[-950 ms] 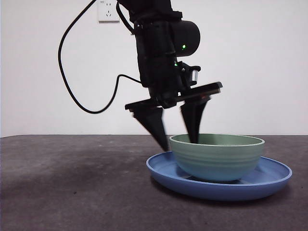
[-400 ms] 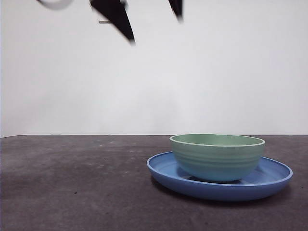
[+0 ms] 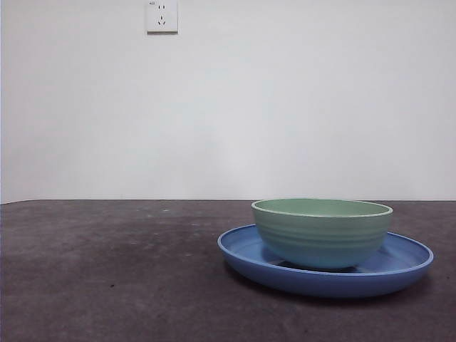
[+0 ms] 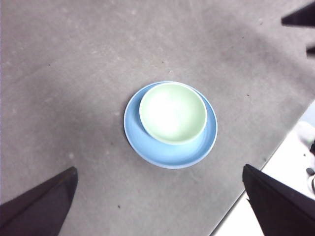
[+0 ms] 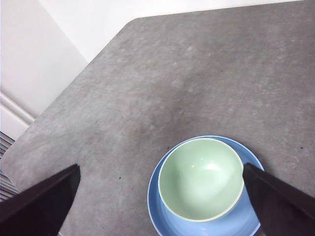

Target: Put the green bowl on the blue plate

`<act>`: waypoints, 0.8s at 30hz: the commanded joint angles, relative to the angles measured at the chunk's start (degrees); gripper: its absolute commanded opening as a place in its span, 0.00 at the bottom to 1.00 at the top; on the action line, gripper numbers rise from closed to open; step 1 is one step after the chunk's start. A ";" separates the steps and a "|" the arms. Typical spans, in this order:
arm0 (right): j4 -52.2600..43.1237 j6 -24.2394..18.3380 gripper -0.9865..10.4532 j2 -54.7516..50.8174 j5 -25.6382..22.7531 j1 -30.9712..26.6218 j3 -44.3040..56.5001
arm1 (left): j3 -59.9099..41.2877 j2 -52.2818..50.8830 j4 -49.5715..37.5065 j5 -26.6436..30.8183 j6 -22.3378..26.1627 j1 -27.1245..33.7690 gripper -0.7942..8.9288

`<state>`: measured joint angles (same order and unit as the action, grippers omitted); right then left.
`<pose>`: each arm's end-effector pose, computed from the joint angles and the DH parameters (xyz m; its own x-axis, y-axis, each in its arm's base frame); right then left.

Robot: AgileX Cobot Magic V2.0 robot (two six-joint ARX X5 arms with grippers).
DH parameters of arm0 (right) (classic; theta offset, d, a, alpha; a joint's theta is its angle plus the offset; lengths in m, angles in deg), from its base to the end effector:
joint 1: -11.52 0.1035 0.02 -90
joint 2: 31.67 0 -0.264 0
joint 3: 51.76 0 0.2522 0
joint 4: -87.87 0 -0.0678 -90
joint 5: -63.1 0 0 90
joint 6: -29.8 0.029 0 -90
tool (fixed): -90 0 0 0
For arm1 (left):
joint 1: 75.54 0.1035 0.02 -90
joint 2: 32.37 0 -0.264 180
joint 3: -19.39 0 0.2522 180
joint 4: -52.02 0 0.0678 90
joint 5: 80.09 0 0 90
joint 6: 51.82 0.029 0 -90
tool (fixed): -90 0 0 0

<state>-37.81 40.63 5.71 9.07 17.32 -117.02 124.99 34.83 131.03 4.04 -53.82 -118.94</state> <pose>0.1126 0.0286 0.3411 0.6616 0.6576 -0.3604 -0.5110 0.7471 0.4251 0.1351 -0.1318 0.4406 0.4784 -0.5932 -0.6475 0.7229 0.6846 -0.0930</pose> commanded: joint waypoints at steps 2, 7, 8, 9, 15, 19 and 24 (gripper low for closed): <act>-0.20 -0.61 0.62 0.33 0.09 0.17 -1.01 | -13.11 -9.94 -6.84 0.07 0.15 -0.61 0.73; -0.15 -0.61 0.62 0.33 0.09 0.17 -1.01 | -27.36 -22.51 -14.01 0.07 -0.66 -0.72 0.73; -0.17 -0.61 0.62 0.33 0.09 0.17 -1.01 | -29.64 -24.90 -14.95 0.07 -0.63 -0.72 0.73; -0.17 -0.61 0.62 0.33 0.07 0.17 -1.01 | -31.65 -27.10 -15.72 0.07 -0.63 -0.72 0.73; -0.15 -0.61 0.62 0.33 0.09 0.17 -1.01 | -37.81 -35.67 -17.62 0.04 -0.66 -0.72 0.73; -0.09 -0.61 0.62 0.33 0.09 0.17 -1.01 | -37.94 -37.62 -17.75 -0.37 -1.86 -0.72 0.72; 0.72 -0.33 0.62 0.39 0.00 0.17 -1.01 | -37.94 -37.92 -17.68 -5.75 -4.44 -0.72 0.72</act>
<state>-36.91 40.55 5.71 9.04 17.32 -117.02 86.67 -3.25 113.85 -0.55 -56.53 -119.18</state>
